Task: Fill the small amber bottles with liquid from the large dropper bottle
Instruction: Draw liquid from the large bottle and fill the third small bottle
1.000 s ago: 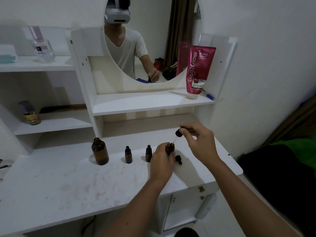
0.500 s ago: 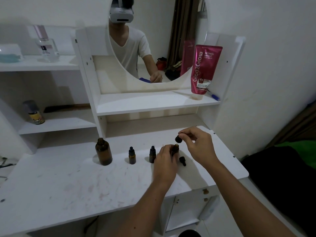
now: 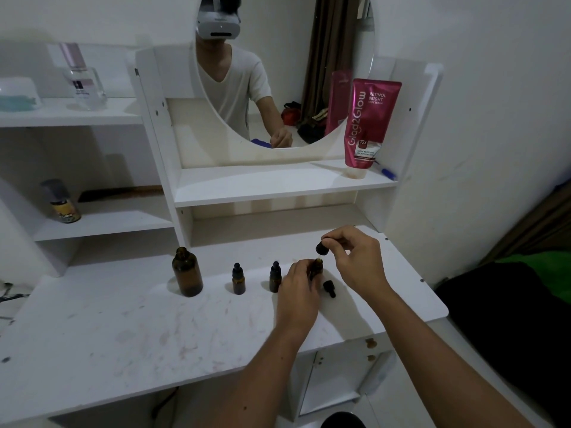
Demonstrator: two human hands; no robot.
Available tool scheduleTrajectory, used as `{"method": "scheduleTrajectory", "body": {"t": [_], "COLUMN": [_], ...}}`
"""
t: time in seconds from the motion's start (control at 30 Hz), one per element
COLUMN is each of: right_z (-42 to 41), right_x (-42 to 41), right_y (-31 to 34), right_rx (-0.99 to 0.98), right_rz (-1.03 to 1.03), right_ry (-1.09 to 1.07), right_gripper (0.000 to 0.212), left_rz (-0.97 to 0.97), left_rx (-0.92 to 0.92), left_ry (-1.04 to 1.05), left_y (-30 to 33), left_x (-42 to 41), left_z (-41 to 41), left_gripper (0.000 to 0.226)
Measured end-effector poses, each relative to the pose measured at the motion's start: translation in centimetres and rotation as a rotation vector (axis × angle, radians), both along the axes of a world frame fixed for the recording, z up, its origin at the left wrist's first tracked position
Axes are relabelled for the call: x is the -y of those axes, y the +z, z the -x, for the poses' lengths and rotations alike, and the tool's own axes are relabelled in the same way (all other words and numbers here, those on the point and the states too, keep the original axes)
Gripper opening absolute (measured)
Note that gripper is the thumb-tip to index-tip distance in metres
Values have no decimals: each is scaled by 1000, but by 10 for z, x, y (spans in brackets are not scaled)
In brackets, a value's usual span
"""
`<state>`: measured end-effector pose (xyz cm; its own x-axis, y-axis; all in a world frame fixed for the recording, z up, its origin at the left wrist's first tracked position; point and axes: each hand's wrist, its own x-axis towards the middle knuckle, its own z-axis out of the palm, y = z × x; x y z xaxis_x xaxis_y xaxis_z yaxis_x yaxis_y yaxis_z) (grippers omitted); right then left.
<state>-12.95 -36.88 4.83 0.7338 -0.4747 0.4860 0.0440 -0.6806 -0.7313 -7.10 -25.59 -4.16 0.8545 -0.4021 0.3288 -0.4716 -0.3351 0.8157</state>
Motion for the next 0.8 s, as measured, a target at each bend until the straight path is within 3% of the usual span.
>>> {"method": "scheduleTrajectory", "body": {"t": [0.33,0.5,0.63,0.8], "right_z": [10,17,17,6], "right_x": [-1,-2,-13,-41], "right_y": [14,27,38,49], "right_rx": [-3,73,126,146], "right_rz": [44,101,78,12], "right_ry": [9,-22,-20,37], "right_gripper": [14,17,16,18], "left_rz": [-18,-23,19,88], "left_rx": [-36,-28,-135,-158], "left_ry": [-7,-122,-175,-133], "left_y": [7,1,1,10], "left_x": [-13,-36,-72,-126], "left_z": [11,15,17,12], "left_gripper": [39,37,46,35]}}
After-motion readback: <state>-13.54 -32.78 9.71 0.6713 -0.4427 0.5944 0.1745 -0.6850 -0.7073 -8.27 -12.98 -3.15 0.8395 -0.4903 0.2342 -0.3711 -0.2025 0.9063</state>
